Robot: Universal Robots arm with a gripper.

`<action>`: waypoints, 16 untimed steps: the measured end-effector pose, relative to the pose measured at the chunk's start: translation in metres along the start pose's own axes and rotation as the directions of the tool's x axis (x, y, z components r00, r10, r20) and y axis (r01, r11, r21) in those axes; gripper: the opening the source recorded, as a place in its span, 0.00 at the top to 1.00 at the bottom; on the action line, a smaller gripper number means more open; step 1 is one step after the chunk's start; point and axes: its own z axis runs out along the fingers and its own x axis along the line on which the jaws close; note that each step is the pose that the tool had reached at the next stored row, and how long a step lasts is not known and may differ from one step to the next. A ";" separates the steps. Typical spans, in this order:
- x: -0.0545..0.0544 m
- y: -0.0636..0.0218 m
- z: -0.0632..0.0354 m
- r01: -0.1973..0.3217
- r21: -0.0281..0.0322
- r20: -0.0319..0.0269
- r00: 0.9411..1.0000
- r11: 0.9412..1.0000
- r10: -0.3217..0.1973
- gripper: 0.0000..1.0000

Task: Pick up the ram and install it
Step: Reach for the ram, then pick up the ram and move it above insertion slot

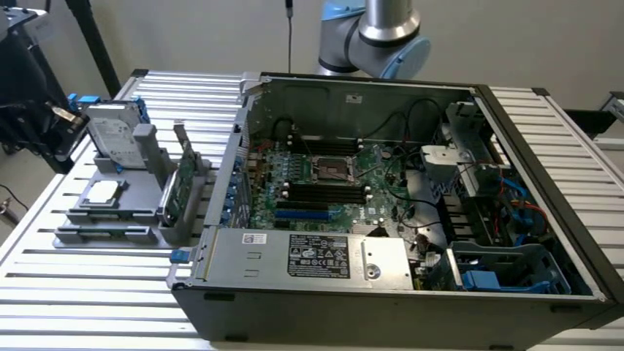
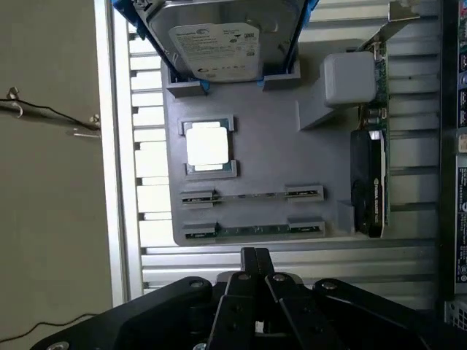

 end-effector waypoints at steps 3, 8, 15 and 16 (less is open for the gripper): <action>0.000 -0.0015 0.0027 0.020 0.001 -0.001 1.000 1.000 -0.020 0.89; 0.000 -0.0026 0.0055 0.054 0.002 -0.003 0.999 0.999 -0.054 0.89; 0.000 -0.0026 0.0057 0.055 0.002 -0.003 0.998 0.998 -0.055 0.89; 0.000 -0.0026 0.0057 0.055 0.002 -0.003 0.998 0.998 -0.055 0.89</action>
